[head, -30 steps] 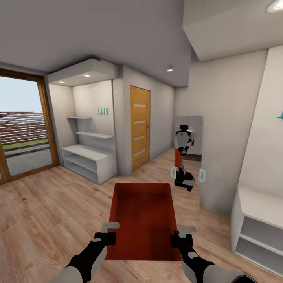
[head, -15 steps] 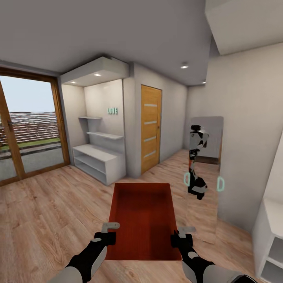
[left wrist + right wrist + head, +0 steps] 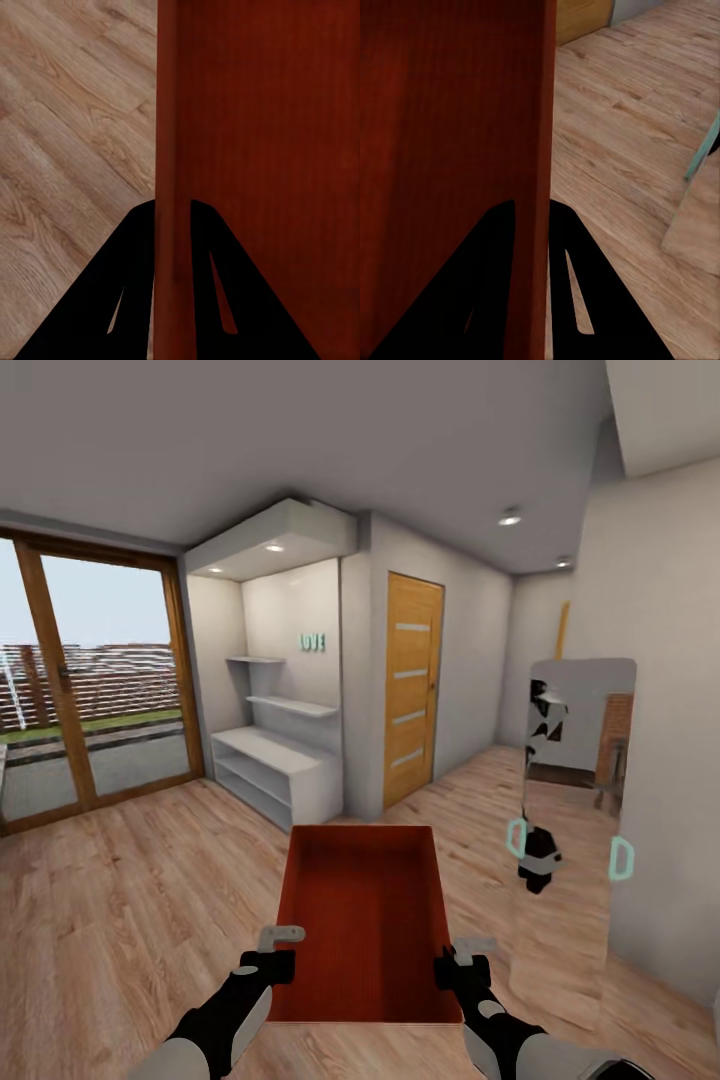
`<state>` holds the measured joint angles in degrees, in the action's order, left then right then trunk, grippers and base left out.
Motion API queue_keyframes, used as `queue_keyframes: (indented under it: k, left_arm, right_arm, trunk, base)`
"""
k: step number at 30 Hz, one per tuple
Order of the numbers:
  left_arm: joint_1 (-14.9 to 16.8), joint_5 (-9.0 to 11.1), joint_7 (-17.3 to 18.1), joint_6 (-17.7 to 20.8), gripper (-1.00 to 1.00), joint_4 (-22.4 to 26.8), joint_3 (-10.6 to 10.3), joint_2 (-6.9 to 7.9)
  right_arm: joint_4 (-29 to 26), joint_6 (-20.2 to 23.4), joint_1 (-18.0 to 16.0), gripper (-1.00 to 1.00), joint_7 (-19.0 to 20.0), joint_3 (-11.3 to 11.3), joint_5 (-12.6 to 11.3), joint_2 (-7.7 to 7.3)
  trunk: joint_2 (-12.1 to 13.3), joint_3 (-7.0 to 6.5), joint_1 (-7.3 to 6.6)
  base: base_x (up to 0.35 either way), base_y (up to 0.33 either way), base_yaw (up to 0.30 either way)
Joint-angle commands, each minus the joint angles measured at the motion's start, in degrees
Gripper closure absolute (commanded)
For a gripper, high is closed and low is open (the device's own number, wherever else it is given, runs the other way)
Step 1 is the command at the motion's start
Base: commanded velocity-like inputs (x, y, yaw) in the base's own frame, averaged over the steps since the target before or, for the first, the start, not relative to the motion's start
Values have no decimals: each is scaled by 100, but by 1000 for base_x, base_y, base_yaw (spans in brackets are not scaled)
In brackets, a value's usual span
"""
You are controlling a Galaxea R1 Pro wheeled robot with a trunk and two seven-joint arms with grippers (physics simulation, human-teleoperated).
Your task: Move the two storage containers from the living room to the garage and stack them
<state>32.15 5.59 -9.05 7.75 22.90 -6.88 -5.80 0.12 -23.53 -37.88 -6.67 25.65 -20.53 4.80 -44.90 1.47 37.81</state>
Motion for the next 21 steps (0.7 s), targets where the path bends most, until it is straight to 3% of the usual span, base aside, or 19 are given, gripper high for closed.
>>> queue_keyframes:
  k: [1, 21]
  left_arm:
    - [1, 38, -80, 34, 100, 12, -42, 0]
    - [1, 38, -80, 33, 100, 12, -42, 0]
  right_arm:
    - [6, -29, -8, 100, -27, -136, -109, 3]
    - [6, -20, -8, 100, -27, -138, -109, 5]
  trunk:
    - [-8, 10, 5]
    - [-8, 10, 5]
  base:
    - [322, 0, 4]
    - [322, 2, 0]
